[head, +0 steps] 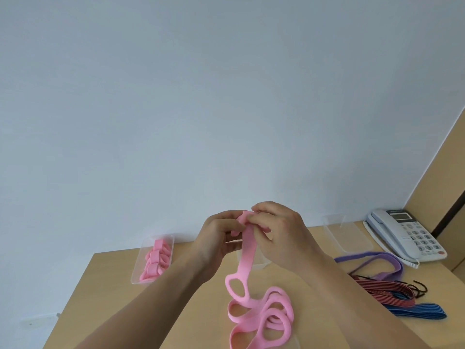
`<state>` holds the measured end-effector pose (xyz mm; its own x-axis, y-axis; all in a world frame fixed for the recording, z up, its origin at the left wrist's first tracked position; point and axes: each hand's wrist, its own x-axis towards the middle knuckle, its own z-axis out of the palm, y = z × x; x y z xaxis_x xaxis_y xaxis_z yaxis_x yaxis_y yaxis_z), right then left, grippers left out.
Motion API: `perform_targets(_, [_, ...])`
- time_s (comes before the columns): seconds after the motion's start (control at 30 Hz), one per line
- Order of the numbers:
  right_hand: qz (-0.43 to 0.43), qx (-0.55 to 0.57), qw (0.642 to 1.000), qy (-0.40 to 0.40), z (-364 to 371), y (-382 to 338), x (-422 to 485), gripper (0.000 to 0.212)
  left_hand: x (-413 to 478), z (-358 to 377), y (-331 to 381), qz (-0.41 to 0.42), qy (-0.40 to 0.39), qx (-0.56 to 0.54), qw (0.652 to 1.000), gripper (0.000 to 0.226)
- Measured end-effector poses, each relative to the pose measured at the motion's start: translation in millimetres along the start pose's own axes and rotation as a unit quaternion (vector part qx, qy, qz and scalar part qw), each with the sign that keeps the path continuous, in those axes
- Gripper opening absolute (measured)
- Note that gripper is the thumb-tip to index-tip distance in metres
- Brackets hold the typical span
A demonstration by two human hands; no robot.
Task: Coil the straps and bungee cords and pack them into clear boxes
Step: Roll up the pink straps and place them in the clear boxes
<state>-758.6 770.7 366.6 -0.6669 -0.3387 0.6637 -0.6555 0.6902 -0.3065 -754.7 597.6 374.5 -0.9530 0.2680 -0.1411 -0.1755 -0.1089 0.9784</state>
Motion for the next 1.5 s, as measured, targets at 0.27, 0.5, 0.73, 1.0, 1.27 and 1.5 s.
perform_targets(0.27, [0.177, 0.17, 0.969, -0.01, -6, -3, 10, 0.027, 0, 3, -7, 0.017, 0.012, 0.075, 0.997, 0.035])
perform_targets(0.5, [0.237, 0.156, 0.953, -0.107, -8, -2, 15, 0.02, 3, 3, -16, 0.01, 0.029, 0.085, 0.996, 0.035])
perform_targets(0.73, [0.159, 0.074, 0.984, -0.041, 3, 4, 8, 0.018, 12, 1, -27, -0.031, 0.071, -0.029, 0.997, 0.045])
perform_targets(1.0, [0.11, 0.012, 0.993, 0.035, 15, 6, 7, 0.02, 9, 5, -21, -0.08, 0.069, 0.007, 0.994, 0.031])
perform_targets(1.27, [0.064, 0.031, 0.993, 0.09, 19, 11, 6, 0.016, 12, 5, -20, -0.024, 0.046, 0.02, 0.998, 0.023])
perform_targets(1.5, [0.043, 0.063, 0.994, 0.073, 14, 12, 6, 0.015, 13, 2, -19, -0.017, 0.035, -0.025, 0.999, 0.023])
